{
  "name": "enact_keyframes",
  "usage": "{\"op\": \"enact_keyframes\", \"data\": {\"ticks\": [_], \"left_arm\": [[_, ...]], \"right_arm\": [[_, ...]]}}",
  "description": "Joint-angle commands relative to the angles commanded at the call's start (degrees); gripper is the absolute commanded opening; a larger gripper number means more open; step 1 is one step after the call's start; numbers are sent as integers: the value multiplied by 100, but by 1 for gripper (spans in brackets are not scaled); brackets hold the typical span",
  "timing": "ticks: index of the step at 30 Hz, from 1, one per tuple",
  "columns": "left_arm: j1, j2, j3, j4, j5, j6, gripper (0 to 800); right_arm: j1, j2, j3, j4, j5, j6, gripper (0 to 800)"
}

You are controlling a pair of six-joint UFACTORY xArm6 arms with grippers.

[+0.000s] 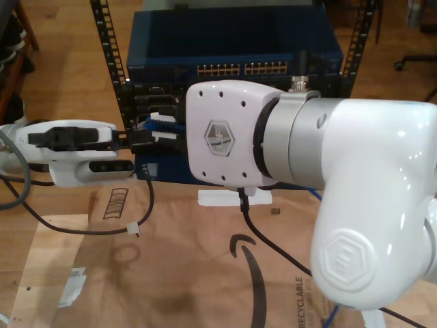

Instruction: Grab the cable and plug it in

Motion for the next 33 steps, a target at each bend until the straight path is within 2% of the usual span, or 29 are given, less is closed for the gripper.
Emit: {"op": "enact_keyframes", "data": {"ticks": [2, 6, 10, 14, 19, 21, 27, 28, 30, 33], "left_arm": [[26, -62, -141, 18, -97, -9, 798], [457, -88, -457, 352, -598, 0, 798], [703, -211, -967, 1565, -905, 9, 798], [958, -475, -1231, 2664, -932, 114, 798], [1284, -677, -1231, 3868, -932, 642, 798], [1407, -835, -1222, 4281, -932, 826, 798], [1785, -1196, -1187, 5389, -967, 1363, 798], [1864, -1275, -1169, 5653, -1055, 1591, 798], [2110, -1424, -1002, 6101, -1530, 2198, 798], [2549, -1662, -589, 6435, -2066, 2919, 798]], "right_arm": [[-18, 18, -9, -9, 0, 0, 8], [-431, 185, -18, -26, -18, 0, 7], [-993, 229, 9, -26, -18, 0, 7], [-1530, 273, 255, -35, -79, 9, 9], [-1802, 352, 941, -114, -1459, -35, 8], [-1802, 369, 1169, -105, -1925, -35, 9], [-1802, 677, 1626, -88, -3455, -53, 14], [-1793, 738, 1679, -88, -3666, -62, 14], [-1793, 923, 1723, -70, -3868, -132, 13], [-1785, 1178, 1767, -53, -4202, -202, 11]]}}
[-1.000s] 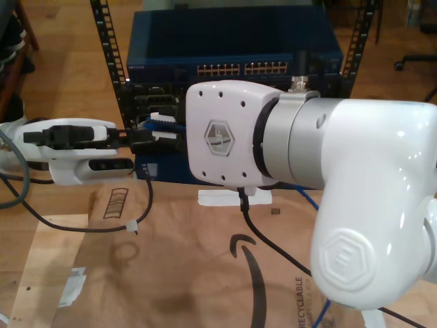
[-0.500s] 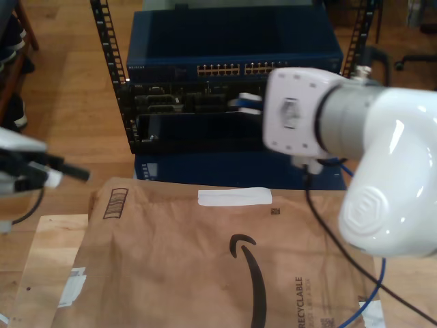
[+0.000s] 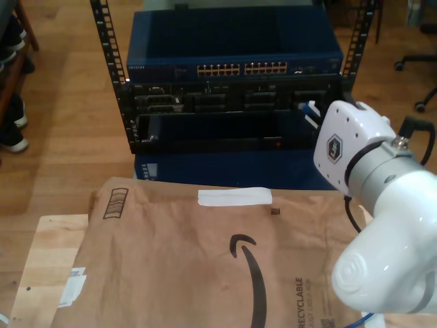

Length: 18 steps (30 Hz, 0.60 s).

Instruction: Grab the cable and plug it in

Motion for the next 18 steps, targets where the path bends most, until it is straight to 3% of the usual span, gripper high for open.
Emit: {"op": "enact_keyframes", "data": {"ticks": [6, 10, 13, 18], "left_arm": [[484, -782, 985, 932, -536, 1248, 798], [1301, -1073, 1732, 1451, -1002, 2409, 798], [1952, -1345, 2189, 1538, -1292, 3332, 798], [2664, -2013, 3349, 2092, -2251, 4053, 799]], "right_arm": [[185, 668, -53, 255, -1073, -580, 9], [334, 1037, -237, 976, -1547, -1143, 11], [519, 1222, -255, 1178, -1916, -1319, 12], [563, 1477, -360, 1284, -1934, -1327, 10]]}}
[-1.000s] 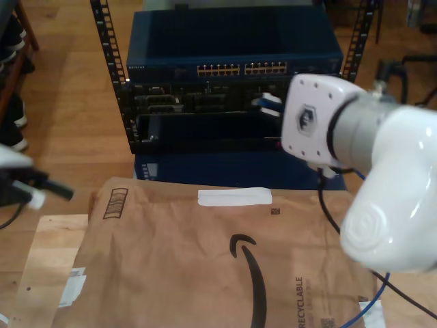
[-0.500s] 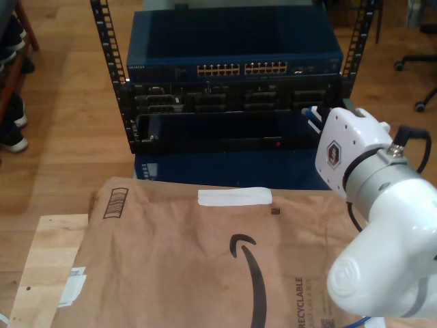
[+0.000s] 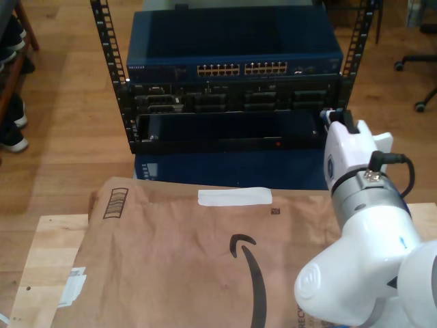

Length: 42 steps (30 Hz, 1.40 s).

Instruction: Grab the cable and plug it in

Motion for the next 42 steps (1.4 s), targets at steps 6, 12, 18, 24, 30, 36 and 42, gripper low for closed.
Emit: {"op": "enact_keyframes", "data": {"ticks": [6, 12, 18, 24, 30, 36, 42], "left_arm": [[853, -123, 765, 97, -738, 659, 799], [1029, -264, 1125, 88, -1301, 914, 799], [1477, -466, 1371, 88, -1582, 1213, 799], [1662, -826, 1758, 70, -1925, 1371, 799], [1732, -888, 2048, 70, -2409, 1442, 799], [1829, -985, 2277, 53, -2664, 1855, 799], [2048, -835, 2585, 35, -3297, 2224, 799]], "right_arm": [[299, 545, -404, 9, -9, 0, 10], [492, 826, -642, 360, -35, -18, 10], [712, 1204, -1037, 475, -642, -316, 1], [721, 1380, -1152, 510, -642, -316, 1], [730, 1477, -1284, 527, -642, -316, 1], [721, 1574, -1538, 765, -642, -378, 1], [721, 1591, -1574, 1073, -642, -589, 1]]}}
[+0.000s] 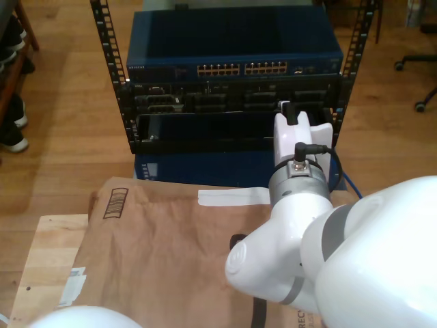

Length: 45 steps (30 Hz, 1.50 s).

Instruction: Grab the cable and plug it in

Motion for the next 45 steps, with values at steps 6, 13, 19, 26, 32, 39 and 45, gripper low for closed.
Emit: {"op": "enact_keyframes", "data": {"ticks": [6, 13, 19, 26, 32, 39, 45], "left_arm": [[123, 316, 79, -97, -229, 26, 799], [132, 387, 70, -123, -229, 62, 799], [132, 396, 70, -123, -229, 62, 799], [132, 396, 70, -123, -229, 62, 799], [132, 396, 62, -123, -229, 62, 799], [132, 396, 70, -123, -229, 62, 799], [132, 396, 70, -123, -229, 62, 799]], "right_arm": [[-9, 9, 132, 9, -9, 9, 1], [-18, -18, 141, 62, -26, 9, 1], [-26, -79, 141, 44, -53, 0, 0], [176, -273, 554, 53, -501, -9, 0], [264, 9, 536, 62, -527, -9, 0], [211, 123, 246, 62, -519, -18, 0], [105, 211, 79, 53, -519, -123, 0]]}}
